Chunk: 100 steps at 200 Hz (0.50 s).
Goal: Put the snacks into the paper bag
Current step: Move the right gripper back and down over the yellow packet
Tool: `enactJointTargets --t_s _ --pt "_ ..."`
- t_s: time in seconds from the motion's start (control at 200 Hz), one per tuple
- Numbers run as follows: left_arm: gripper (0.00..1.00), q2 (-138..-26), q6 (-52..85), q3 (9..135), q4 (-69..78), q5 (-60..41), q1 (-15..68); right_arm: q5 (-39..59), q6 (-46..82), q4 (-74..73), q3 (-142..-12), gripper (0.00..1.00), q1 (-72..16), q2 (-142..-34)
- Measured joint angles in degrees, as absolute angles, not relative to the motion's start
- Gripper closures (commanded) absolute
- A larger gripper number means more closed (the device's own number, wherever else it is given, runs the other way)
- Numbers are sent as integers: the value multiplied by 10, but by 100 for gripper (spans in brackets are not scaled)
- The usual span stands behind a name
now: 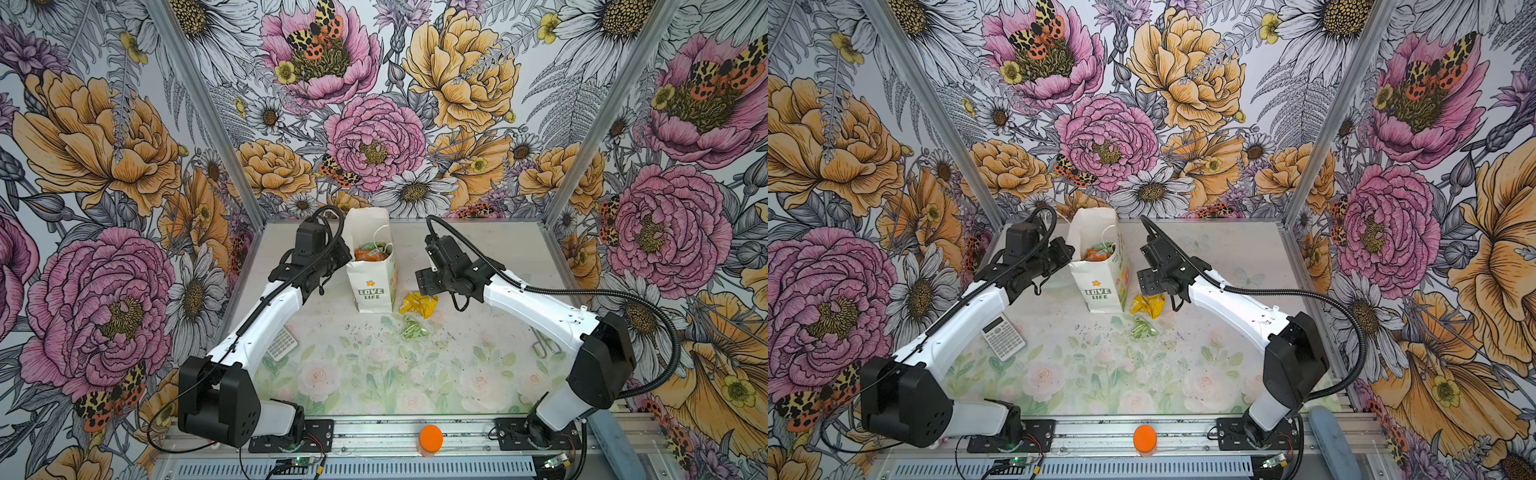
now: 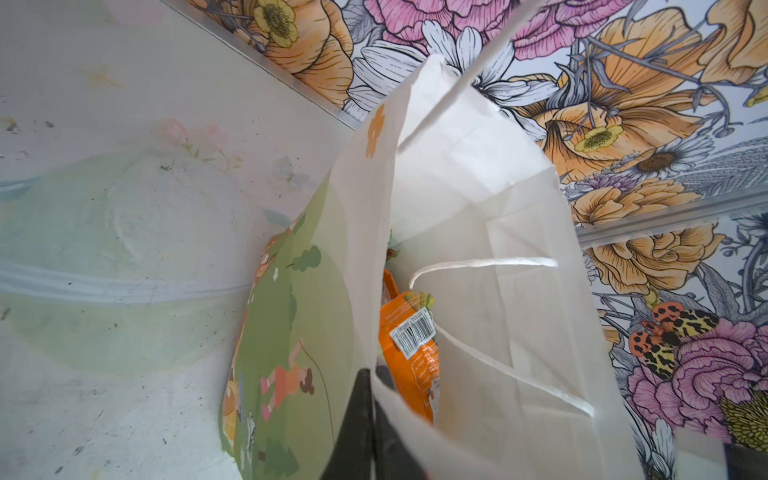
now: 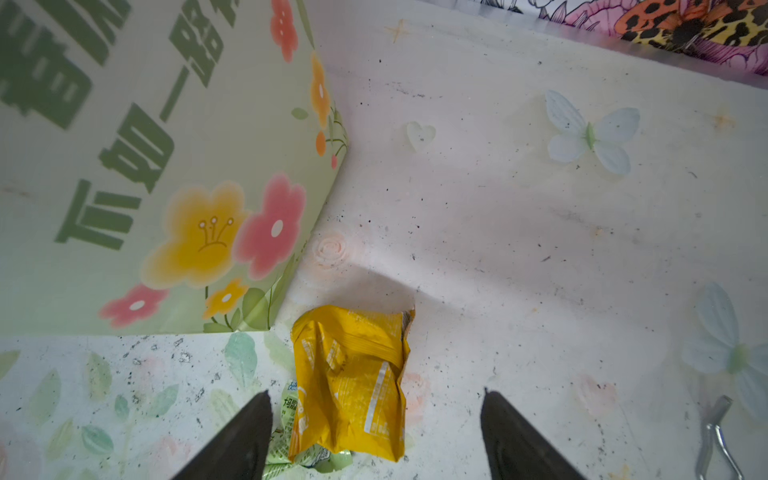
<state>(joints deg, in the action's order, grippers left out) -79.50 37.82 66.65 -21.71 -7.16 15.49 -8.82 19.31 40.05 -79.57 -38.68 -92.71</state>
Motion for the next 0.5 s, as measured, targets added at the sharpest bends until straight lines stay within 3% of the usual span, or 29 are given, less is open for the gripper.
enactJointTargets --t_s 0.5 --pt "100 -884 270 766 -239 -130 185 -66 7 387 -776 18 -391 -965"
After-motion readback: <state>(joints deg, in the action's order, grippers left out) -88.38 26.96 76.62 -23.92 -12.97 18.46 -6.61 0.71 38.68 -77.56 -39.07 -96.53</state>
